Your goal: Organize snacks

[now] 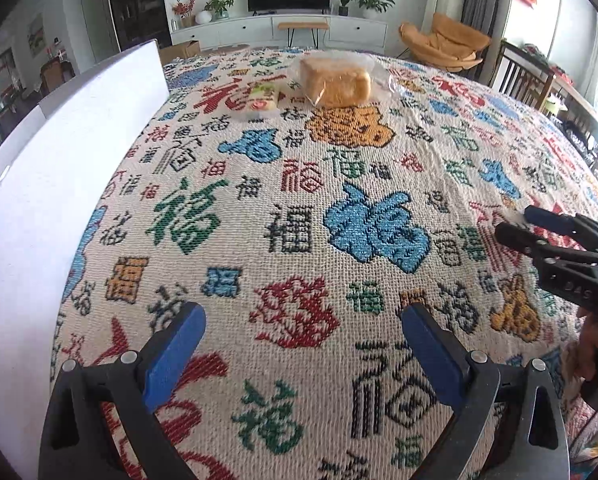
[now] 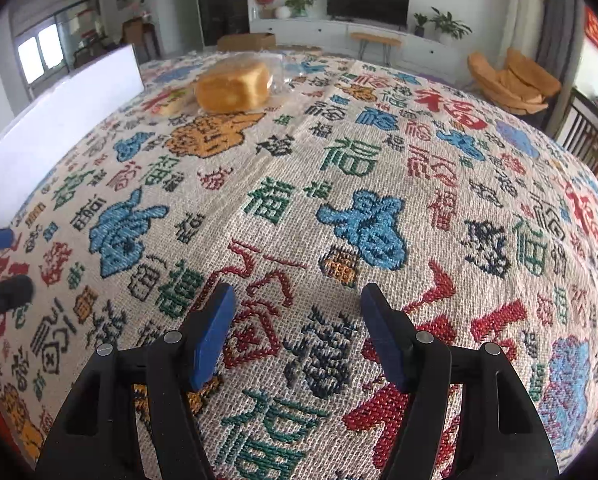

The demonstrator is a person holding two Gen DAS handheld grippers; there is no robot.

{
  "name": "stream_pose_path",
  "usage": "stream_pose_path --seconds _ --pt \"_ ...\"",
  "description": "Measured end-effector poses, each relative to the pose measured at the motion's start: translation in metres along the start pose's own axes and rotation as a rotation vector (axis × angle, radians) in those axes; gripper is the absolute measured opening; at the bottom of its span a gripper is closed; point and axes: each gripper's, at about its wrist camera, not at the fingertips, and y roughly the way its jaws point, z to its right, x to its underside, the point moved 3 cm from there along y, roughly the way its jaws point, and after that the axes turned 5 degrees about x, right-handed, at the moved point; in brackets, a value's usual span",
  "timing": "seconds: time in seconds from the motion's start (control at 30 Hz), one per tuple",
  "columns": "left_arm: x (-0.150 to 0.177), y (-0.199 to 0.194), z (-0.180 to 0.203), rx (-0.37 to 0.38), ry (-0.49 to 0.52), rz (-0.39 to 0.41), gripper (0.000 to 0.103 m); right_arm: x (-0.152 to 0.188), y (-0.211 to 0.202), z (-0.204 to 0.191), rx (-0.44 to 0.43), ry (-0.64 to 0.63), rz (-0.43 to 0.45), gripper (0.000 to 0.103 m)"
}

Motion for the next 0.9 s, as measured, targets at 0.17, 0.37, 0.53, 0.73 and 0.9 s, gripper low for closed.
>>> stream_pose_path --seconds 0.17,0.37,0.53,0.73,0.9 --pt "-0.023 0.028 0.015 -0.005 0.017 0.024 0.099 -0.003 0.003 -0.002 0.026 -0.008 -0.008 0.075" --pt "-0.041 0.045 0.016 0.001 0.001 0.050 0.103 -0.001 0.008 -0.002 0.037 -0.014 -0.010 0.079" --pt "-0.042 0.045 0.015 0.001 0.001 0.049 0.103 0.001 0.006 -0.004 0.039 -0.016 -0.009 0.079" --pt "-0.042 0.046 0.016 0.001 0.001 0.050 0.103 0.001 0.007 -0.004 0.040 -0.016 -0.009 0.079" --pt "-0.042 0.046 0.016 0.001 0.001 0.050 0.103 0.001 0.007 -0.003 0.039 -0.016 -0.009 0.079"
